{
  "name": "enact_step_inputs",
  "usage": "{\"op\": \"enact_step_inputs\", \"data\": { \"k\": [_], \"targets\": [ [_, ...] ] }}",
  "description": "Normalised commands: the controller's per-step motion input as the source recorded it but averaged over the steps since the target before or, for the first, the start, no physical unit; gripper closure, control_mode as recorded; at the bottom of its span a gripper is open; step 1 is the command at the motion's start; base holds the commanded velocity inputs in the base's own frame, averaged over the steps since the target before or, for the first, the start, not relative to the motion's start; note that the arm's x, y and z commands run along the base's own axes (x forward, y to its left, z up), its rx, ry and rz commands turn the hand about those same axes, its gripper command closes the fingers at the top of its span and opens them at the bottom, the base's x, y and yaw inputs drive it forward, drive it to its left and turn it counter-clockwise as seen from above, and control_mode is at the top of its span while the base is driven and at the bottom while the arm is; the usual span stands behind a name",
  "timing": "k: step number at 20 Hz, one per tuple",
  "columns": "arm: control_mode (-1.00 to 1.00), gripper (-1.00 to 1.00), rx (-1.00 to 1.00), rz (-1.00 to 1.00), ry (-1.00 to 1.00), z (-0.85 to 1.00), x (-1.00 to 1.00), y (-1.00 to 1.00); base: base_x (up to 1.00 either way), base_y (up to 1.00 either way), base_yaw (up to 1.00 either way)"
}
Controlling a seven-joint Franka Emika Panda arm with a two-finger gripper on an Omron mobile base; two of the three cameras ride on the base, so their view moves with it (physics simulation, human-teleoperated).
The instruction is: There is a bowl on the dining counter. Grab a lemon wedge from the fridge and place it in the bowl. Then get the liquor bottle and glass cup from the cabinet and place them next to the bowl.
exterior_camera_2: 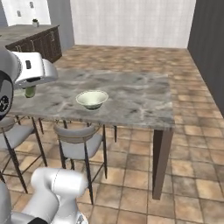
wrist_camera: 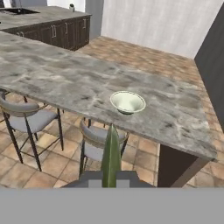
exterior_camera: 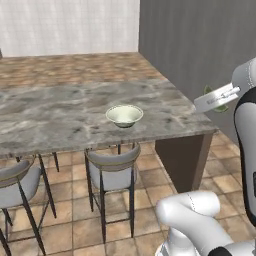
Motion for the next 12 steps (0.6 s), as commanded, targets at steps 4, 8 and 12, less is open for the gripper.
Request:
{"op": "enact_step_inputs", "data": {
  "k": [4, 8, 12],
  "targets": [
    [1.0, 1.0, 0.0, 0.0, 0.0, 0.0, 0.0, 0.0, 0.76, -0.36, 0.18],
    [1.0, 1.0, 0.0, 0.0, 0.0, 0.0, 0.0, 0.0, 0.72, -0.29, 0.11],
    [1.0, 1.0, 0.0, 0.0, 0.0, 0.0, 0.0, 0.0, 0.6, -0.27, 0.01]
  ]
}}
